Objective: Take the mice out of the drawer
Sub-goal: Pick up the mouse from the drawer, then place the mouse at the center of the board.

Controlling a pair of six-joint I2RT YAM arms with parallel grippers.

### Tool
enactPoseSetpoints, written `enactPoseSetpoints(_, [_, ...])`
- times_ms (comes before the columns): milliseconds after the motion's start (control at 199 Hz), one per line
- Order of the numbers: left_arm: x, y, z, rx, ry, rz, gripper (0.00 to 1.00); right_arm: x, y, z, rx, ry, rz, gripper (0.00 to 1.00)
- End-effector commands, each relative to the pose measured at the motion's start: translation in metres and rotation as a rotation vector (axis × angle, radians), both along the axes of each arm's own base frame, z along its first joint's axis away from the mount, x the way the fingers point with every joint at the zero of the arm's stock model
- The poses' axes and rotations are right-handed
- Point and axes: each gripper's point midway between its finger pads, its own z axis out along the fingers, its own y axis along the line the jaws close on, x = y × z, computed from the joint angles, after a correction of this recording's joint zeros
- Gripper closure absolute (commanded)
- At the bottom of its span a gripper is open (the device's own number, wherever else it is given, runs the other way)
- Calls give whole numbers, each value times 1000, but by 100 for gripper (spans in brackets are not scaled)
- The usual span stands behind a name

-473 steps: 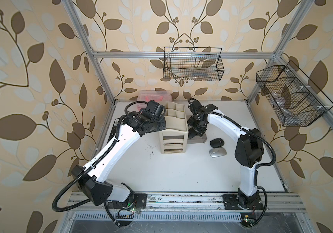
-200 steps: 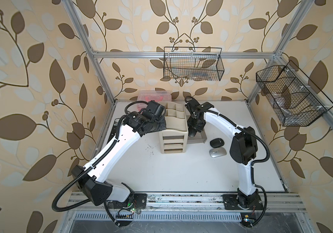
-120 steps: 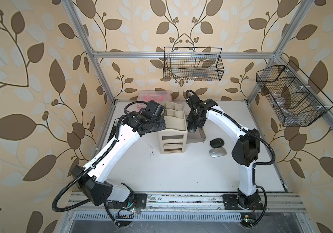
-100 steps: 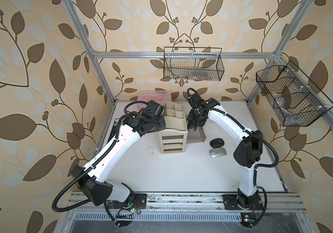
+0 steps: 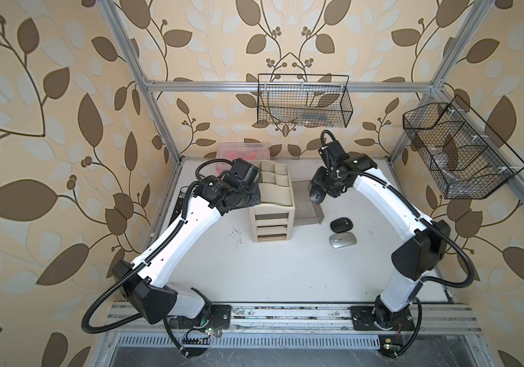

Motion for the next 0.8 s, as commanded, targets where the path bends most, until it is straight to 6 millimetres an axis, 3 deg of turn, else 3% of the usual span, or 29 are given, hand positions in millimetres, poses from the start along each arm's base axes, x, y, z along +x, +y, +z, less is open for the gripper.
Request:
enactPoseSetpoints(0, [5, 13, 29, 37, -108, 36, 100, 0, -20, -4, 53, -11, -77, 41])
enactPoseSetpoints(181, [1, 17, 31, 38, -118, 39, 100, 2, -58, -27, 64, 19, -213, 40])
enactPoseSetpoints(281, [-2, 17, 32, 23, -125, 35, 100, 9, -69, -49, 84, 33, -297, 40])
enactPoseSetpoints(507, [-8, 20, 33, 16, -124, 33, 100, 25, -73, -96, 97, 102, -417, 39])
enactPoseSetpoints(799, [-11, 17, 32, -9, -124, 24, 100, 18, -79, -147, 98, 194, -569, 38])
